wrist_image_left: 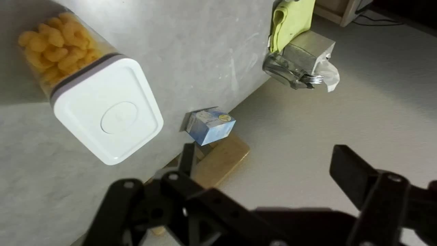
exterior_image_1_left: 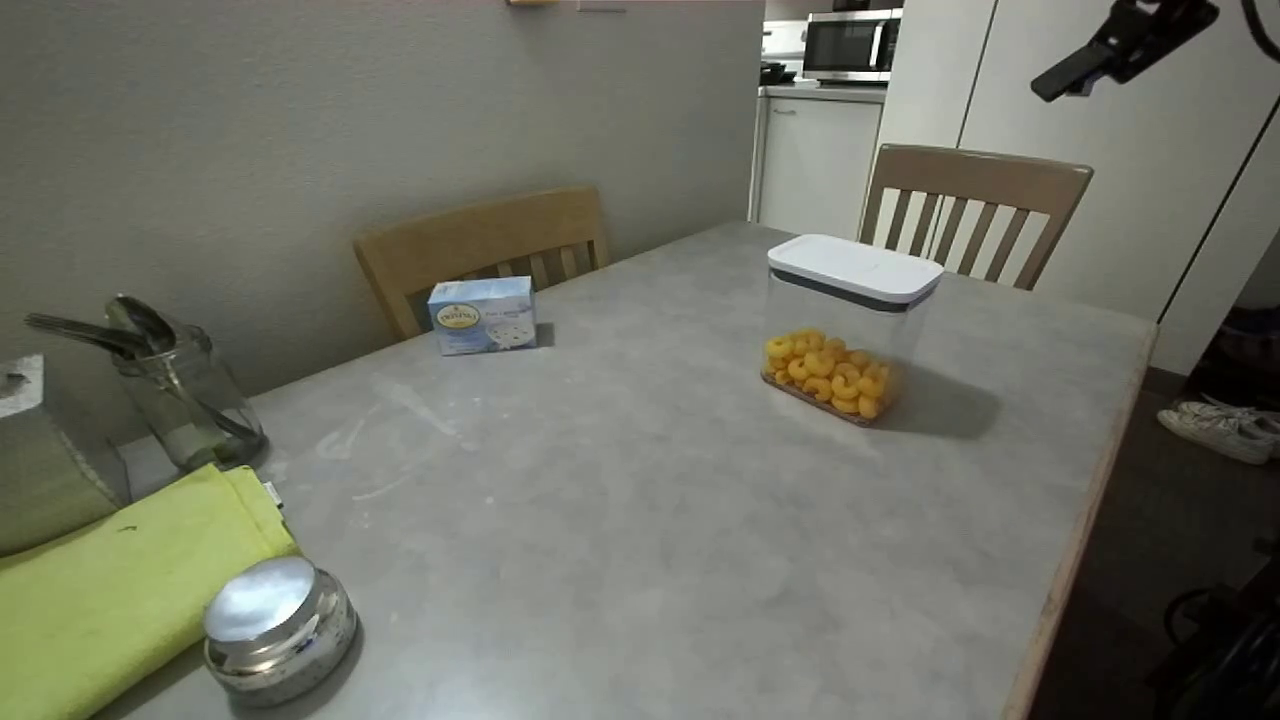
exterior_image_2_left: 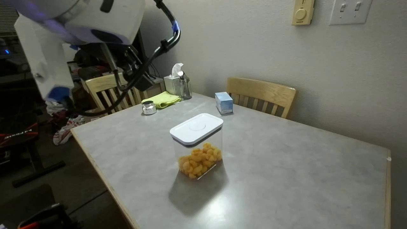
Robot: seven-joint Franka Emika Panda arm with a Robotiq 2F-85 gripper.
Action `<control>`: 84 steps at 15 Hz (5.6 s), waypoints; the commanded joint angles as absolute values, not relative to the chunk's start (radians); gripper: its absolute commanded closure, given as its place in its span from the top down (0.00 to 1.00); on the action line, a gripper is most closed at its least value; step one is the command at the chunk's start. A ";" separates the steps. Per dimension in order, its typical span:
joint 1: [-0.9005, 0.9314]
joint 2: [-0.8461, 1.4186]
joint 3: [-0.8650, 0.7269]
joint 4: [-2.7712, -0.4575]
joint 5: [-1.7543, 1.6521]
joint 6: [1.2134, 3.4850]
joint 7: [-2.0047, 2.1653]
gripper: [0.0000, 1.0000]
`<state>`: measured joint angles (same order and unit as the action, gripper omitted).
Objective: Press down on the white lid then remove it from the top of food container and put it on the table
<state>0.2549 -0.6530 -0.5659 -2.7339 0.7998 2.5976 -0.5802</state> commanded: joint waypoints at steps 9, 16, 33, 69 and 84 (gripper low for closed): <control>0.213 -0.615 -0.495 -2.724 0.950 2.628 -0.670 1.00; 0.352 -0.535 -0.527 -2.642 0.979 2.848 -0.638 1.00; 0.259 -0.334 -0.655 -2.324 0.509 2.049 -0.539 1.00; -0.140 0.440 -0.092 -1.641 0.133 1.725 -0.349 0.54; -0.152 0.553 -0.034 -1.559 0.180 1.756 -0.296 0.00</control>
<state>-0.1293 0.5396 -0.0493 -1.5594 0.1683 1.7634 -0.3213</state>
